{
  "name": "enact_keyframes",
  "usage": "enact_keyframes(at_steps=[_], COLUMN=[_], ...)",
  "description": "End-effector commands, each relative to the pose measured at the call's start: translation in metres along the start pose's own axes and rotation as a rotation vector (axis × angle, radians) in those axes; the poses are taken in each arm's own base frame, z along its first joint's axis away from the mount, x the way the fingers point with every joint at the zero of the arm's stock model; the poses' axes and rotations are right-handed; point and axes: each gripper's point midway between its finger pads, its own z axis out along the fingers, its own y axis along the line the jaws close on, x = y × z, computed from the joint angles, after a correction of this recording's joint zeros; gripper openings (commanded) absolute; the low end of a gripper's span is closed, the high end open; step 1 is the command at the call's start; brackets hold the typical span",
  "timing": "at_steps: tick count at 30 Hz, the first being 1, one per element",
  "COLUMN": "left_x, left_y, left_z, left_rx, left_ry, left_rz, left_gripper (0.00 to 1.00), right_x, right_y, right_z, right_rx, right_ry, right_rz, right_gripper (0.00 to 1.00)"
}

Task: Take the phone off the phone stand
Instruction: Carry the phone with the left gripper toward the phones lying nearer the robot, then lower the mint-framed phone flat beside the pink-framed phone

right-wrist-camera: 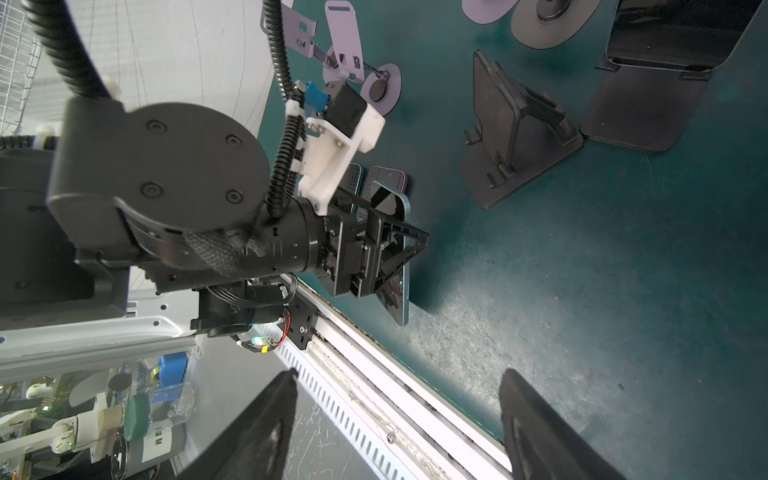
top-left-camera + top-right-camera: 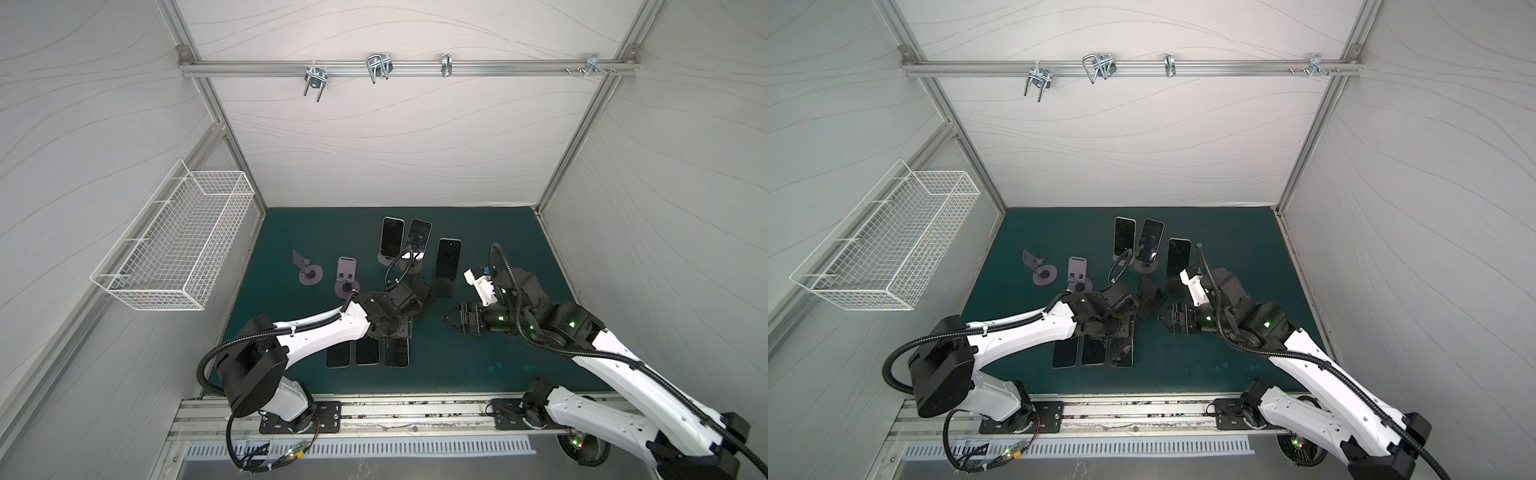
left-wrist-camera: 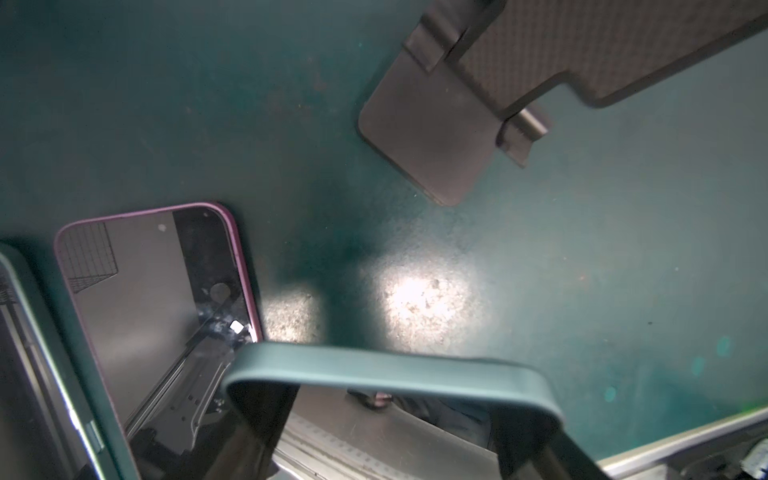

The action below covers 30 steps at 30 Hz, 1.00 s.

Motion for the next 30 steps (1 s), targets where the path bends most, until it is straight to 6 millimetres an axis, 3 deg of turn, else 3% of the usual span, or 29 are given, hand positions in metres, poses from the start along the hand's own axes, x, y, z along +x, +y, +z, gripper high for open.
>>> enact_keyframes(at_steps=[1,16,30], left_x=[-0.002,-0.011,-0.014], left_y=[-0.006,0.010,0.005], left_z=[0.001,0.024,0.037], left_rx=[0.011,-0.001,-0.044], left_ry=[0.001,0.099,0.169], left_rz=[0.005,-0.064,-0.044], left_gripper=[0.57,0.58,0.58], right_x=[-0.003,0.003,0.000], right_y=[0.002,0.000,-0.001], right_z=[0.004,0.011,0.012], right_rx=[-0.006,0.004,0.010], right_ry=[-0.012,0.047,0.039], right_rz=[0.005,-0.030,-0.065], right_gripper=[0.78,0.79,0.80])
